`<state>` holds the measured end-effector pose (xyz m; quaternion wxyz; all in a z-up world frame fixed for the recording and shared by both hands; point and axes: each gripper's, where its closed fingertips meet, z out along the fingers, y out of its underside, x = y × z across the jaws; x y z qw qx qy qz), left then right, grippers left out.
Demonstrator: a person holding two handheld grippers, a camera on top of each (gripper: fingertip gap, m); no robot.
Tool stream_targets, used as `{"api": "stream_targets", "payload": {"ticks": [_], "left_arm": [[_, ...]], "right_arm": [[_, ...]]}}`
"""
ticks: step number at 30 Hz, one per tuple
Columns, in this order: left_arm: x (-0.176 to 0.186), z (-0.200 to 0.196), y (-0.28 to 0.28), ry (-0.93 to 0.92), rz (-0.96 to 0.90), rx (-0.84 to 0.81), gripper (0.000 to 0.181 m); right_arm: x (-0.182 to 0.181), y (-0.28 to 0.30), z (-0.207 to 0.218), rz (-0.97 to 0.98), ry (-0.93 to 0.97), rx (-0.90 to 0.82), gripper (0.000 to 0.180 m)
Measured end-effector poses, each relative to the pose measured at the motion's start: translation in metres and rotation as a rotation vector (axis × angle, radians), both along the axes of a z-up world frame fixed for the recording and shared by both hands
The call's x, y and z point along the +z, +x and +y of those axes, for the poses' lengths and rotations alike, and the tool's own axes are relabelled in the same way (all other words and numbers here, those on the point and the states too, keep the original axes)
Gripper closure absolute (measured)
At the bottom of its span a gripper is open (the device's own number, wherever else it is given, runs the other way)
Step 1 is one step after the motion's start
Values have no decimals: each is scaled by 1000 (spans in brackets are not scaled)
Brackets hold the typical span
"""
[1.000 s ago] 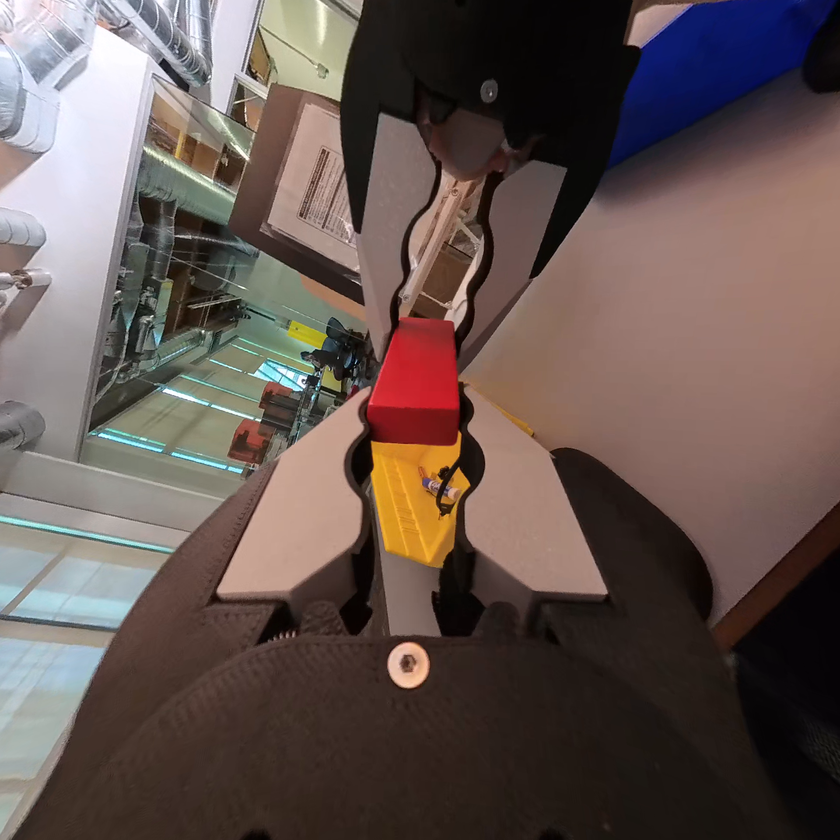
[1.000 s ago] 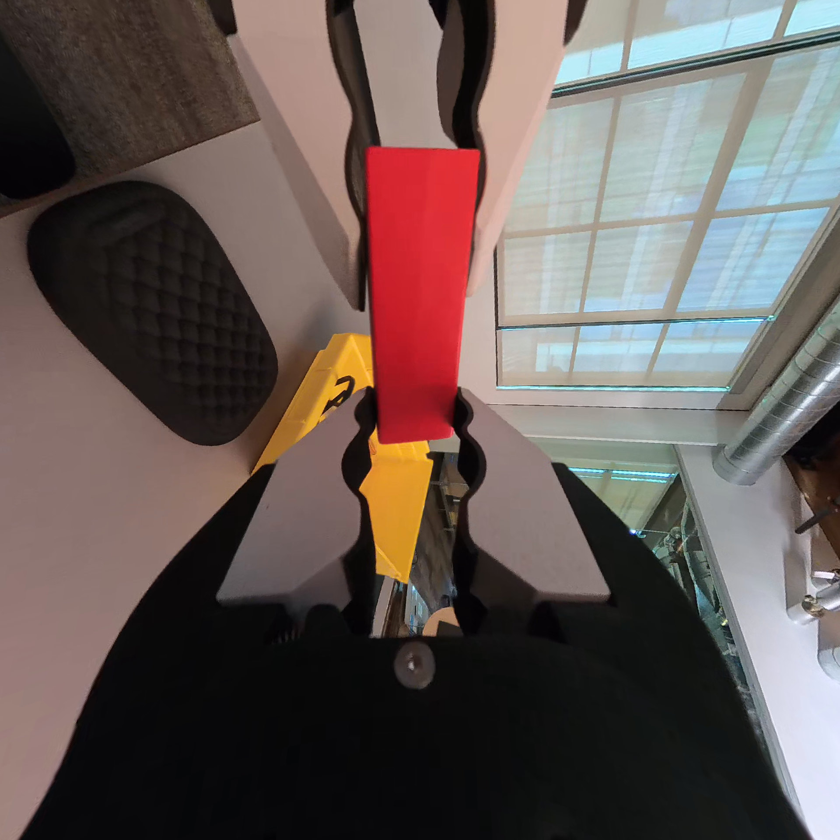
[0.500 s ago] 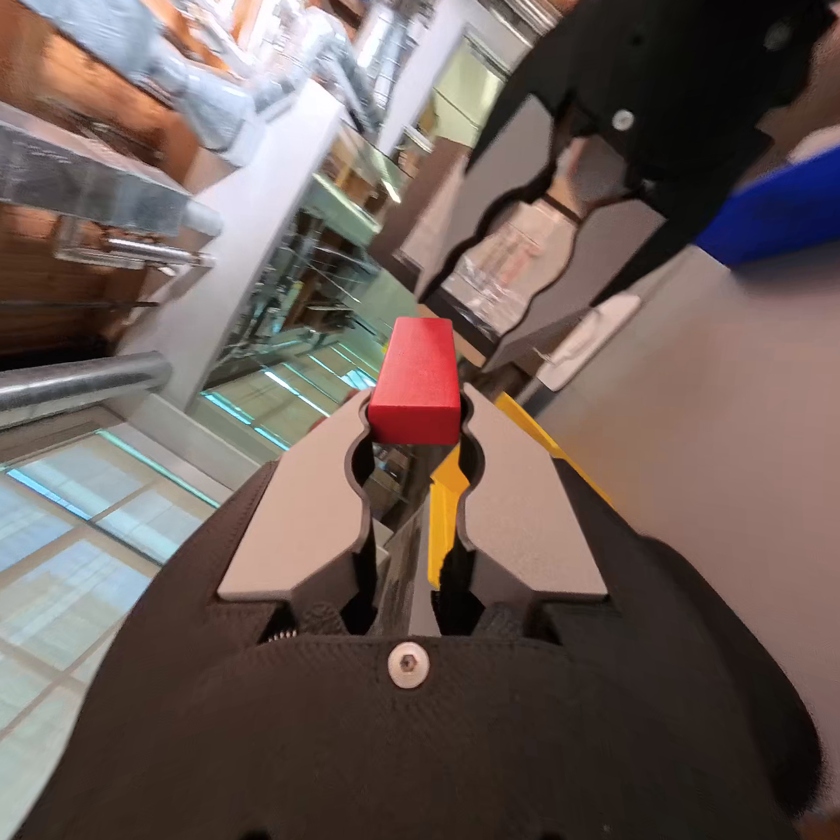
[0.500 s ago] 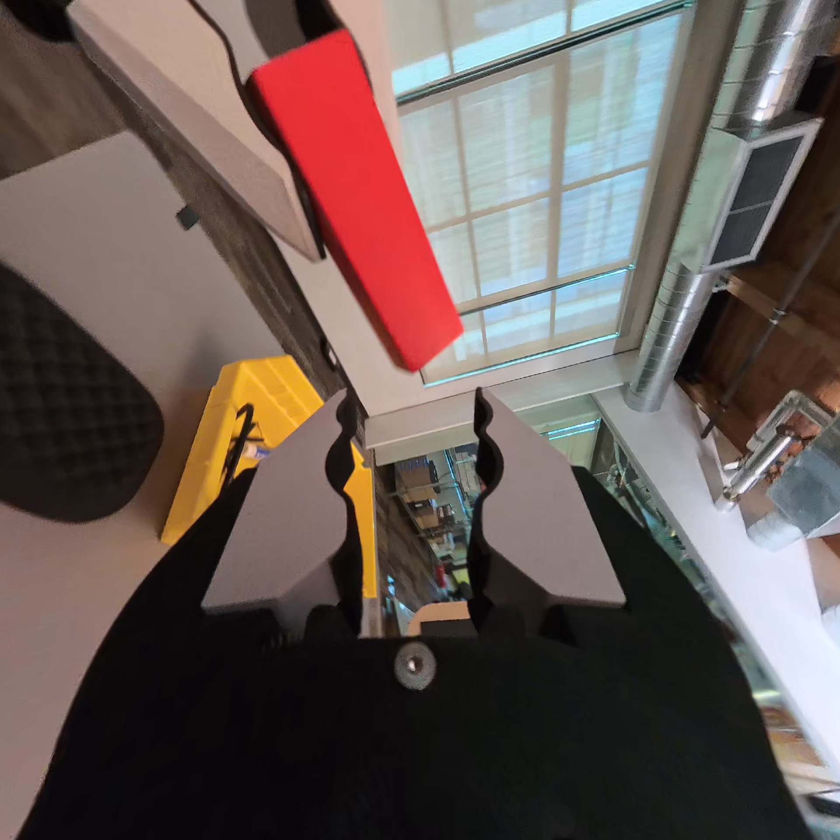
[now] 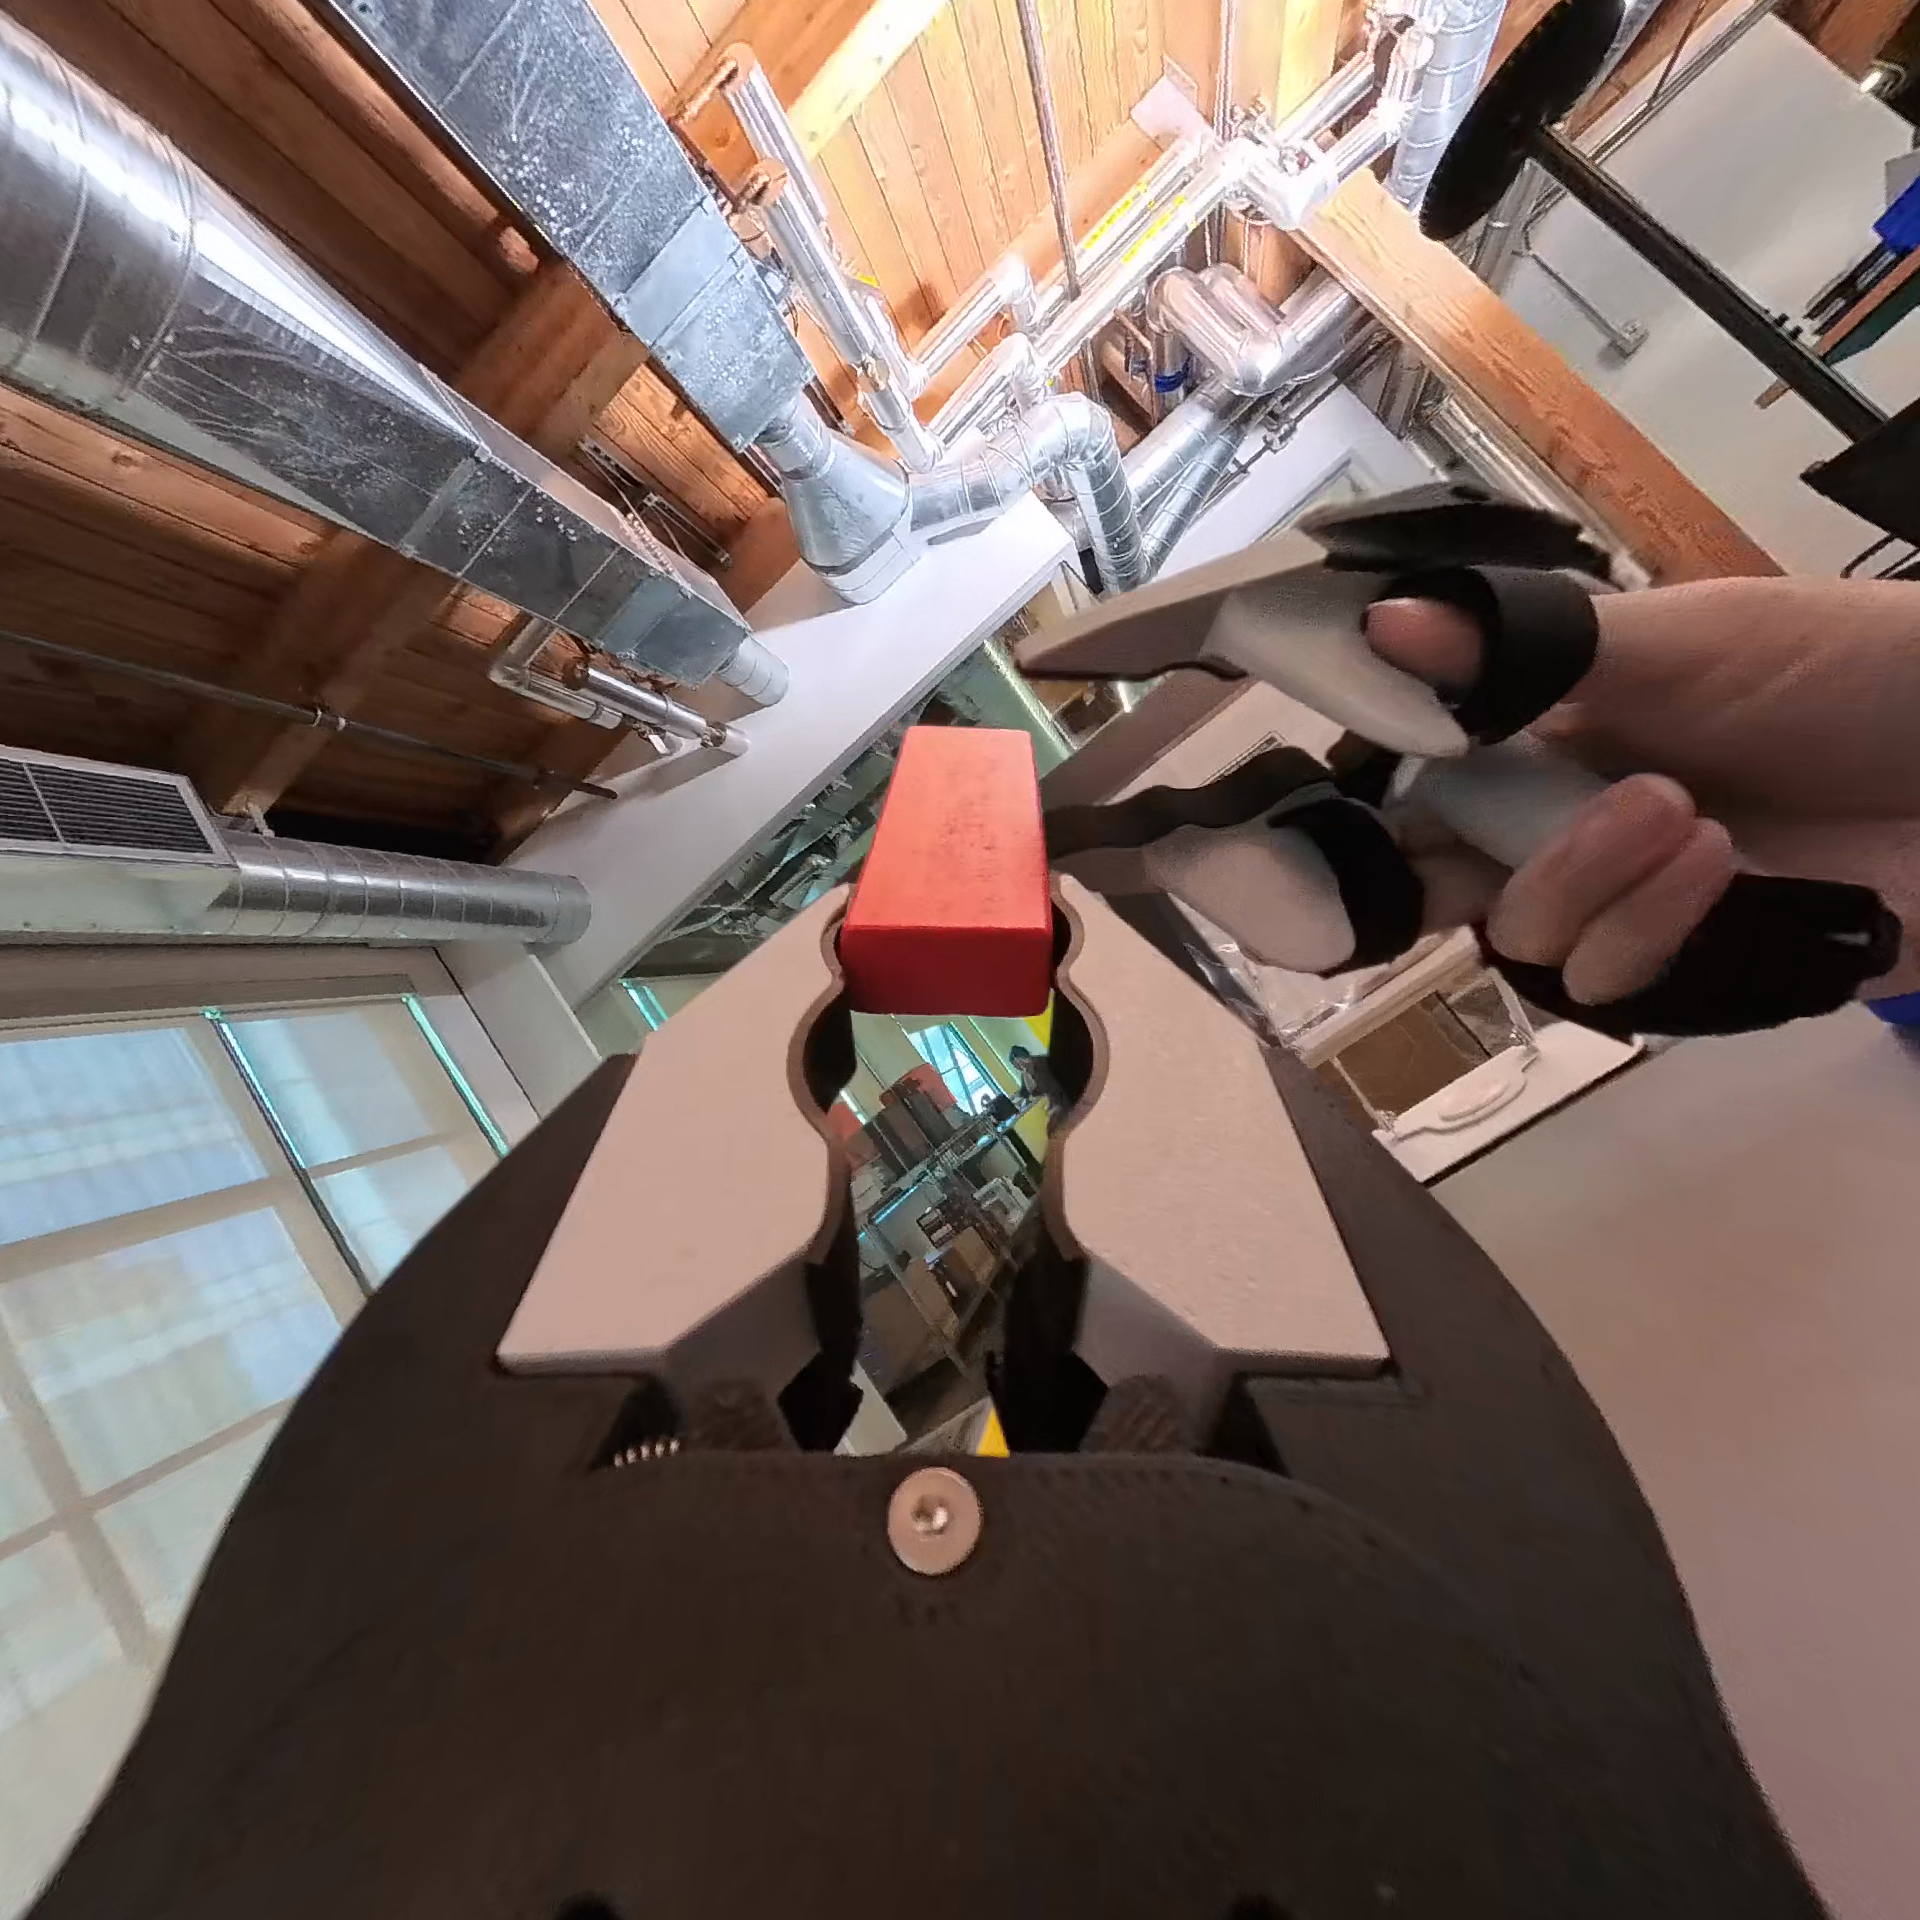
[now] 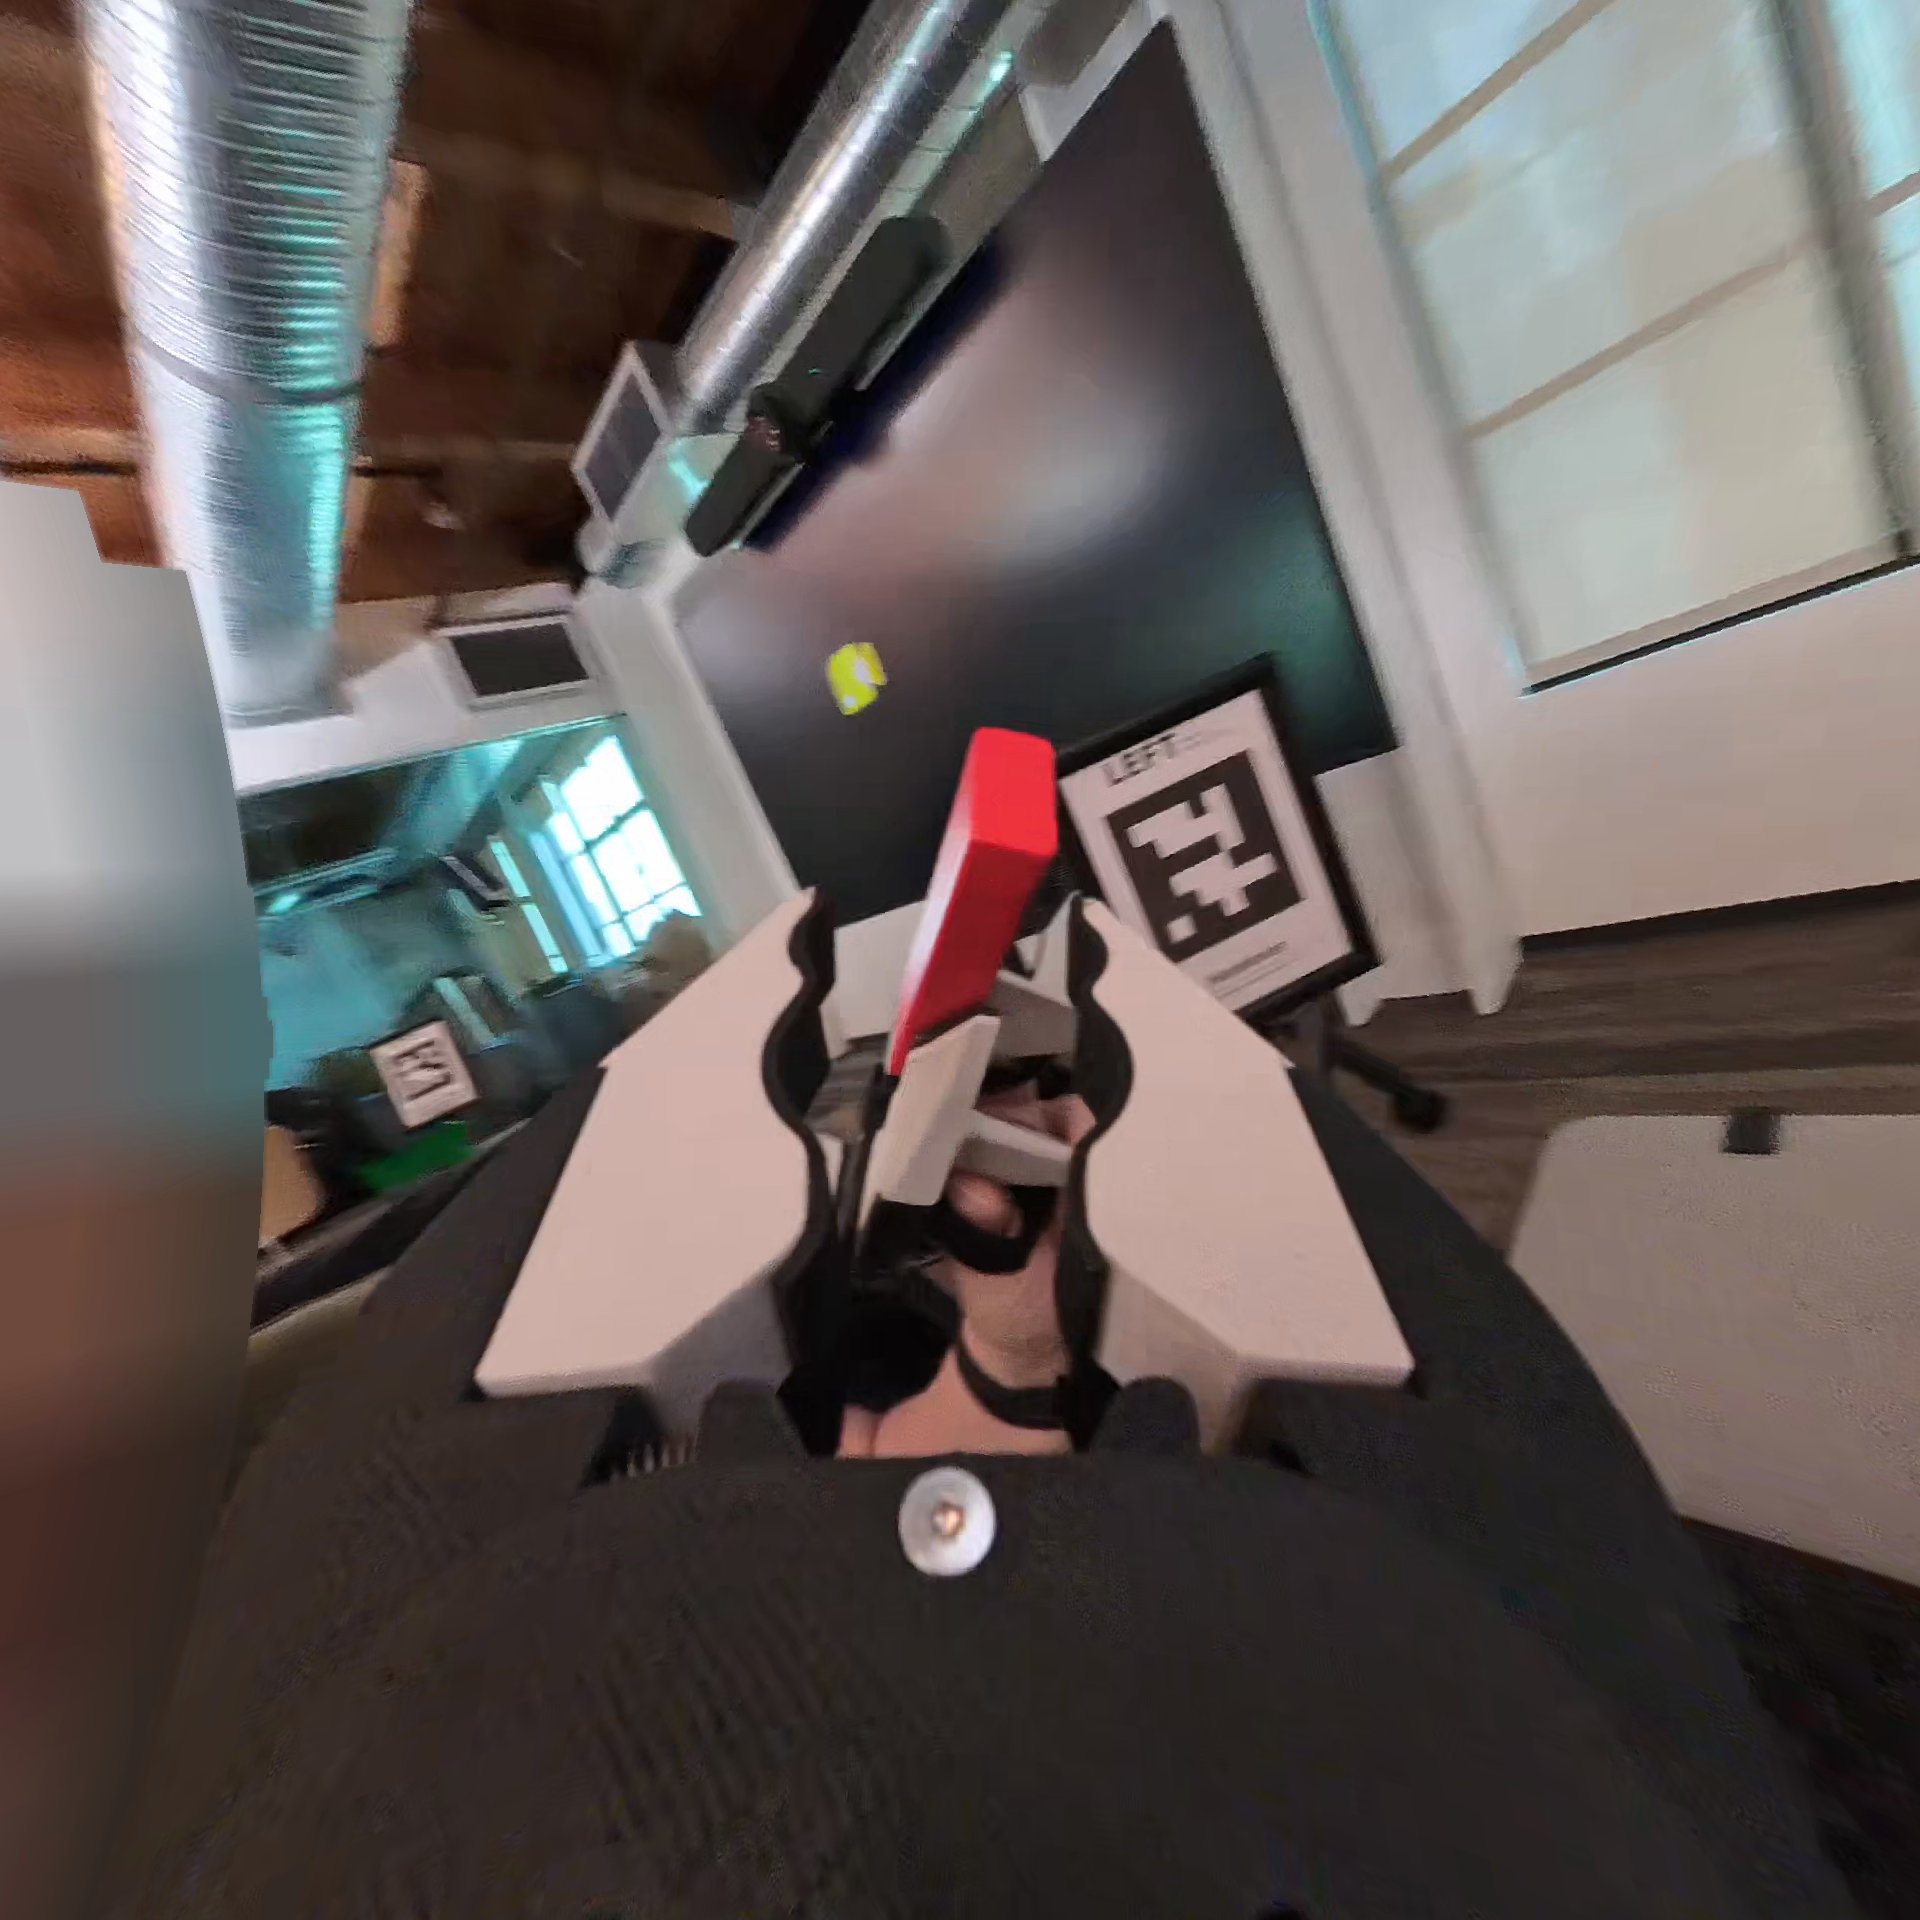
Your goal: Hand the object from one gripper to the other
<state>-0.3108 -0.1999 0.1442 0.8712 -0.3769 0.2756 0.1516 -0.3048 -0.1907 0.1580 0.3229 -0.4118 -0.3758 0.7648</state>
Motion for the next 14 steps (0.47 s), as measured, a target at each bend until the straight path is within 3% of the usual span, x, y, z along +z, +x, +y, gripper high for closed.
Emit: {"api": "stream_targets", "payload": {"ticks": [6, 7, 9, 14], "left_arm": [[-6, 7, 6, -22, 17, 3, 149], [-8, 7, 9, -23, 24, -12, 149], [-12, 6, 16, -39, 50, -54, 147], [-27, -5, 43, -146, 165, -257, 87]], "right_arm": [[-15, -13, -10, -88, -28, 75, 151], [-17, -12, -9, -92, -36, 75, 165], [-18, -9, -8, -107, -48, 118, 166], [-32, 13, -3, -263, -5, 222, 166]]}}
